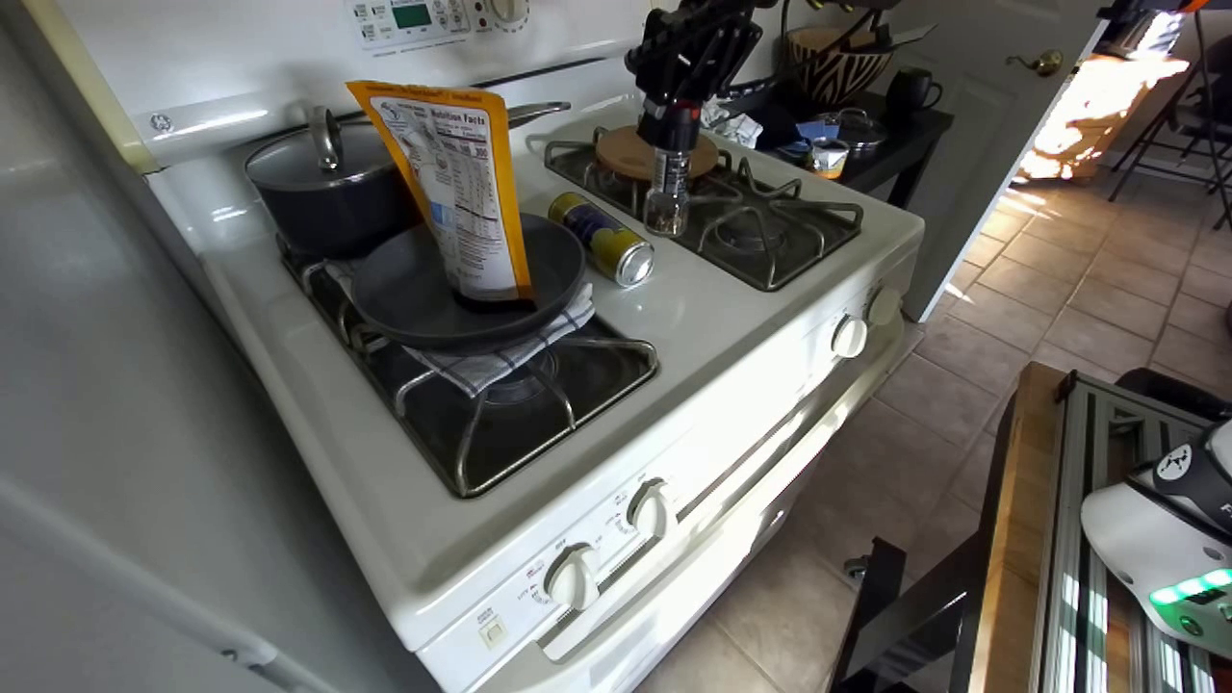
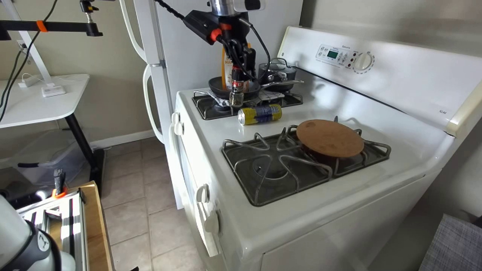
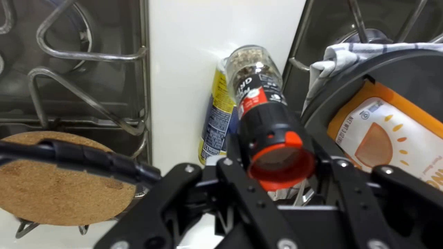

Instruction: Remove the spice shaker from the chopping board and put it on the stove

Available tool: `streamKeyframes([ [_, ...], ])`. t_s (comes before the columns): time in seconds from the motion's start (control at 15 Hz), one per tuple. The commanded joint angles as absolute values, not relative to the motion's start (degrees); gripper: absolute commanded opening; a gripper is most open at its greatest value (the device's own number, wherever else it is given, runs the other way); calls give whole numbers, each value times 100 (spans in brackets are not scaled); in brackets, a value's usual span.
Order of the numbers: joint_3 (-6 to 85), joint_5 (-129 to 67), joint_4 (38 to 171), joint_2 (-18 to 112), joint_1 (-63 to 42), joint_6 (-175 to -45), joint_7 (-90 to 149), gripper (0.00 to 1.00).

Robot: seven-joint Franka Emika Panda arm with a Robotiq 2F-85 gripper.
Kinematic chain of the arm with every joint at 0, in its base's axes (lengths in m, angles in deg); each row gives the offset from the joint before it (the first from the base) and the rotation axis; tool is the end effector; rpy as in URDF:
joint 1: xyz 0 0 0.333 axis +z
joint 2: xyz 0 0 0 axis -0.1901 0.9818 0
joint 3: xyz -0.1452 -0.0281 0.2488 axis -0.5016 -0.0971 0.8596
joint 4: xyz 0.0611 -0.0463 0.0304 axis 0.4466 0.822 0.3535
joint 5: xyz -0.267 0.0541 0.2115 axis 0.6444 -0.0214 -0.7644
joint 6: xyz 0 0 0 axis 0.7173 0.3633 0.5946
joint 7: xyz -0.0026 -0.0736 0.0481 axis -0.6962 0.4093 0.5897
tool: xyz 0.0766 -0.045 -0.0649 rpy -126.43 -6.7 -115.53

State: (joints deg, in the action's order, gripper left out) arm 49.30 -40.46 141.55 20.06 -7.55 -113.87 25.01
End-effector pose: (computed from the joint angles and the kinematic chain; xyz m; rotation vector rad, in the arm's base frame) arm 0.4743 0.0769 0.4687 -2.9756 0.1135 -0.4931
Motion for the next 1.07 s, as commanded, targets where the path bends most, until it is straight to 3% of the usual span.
streamKeyframes([
  [0.0,5120,-3637,14624,1734,-767,-11818,1884,18],
  [1.0,5491,-3115,15338,1782,-839,-12710,520,18],
])
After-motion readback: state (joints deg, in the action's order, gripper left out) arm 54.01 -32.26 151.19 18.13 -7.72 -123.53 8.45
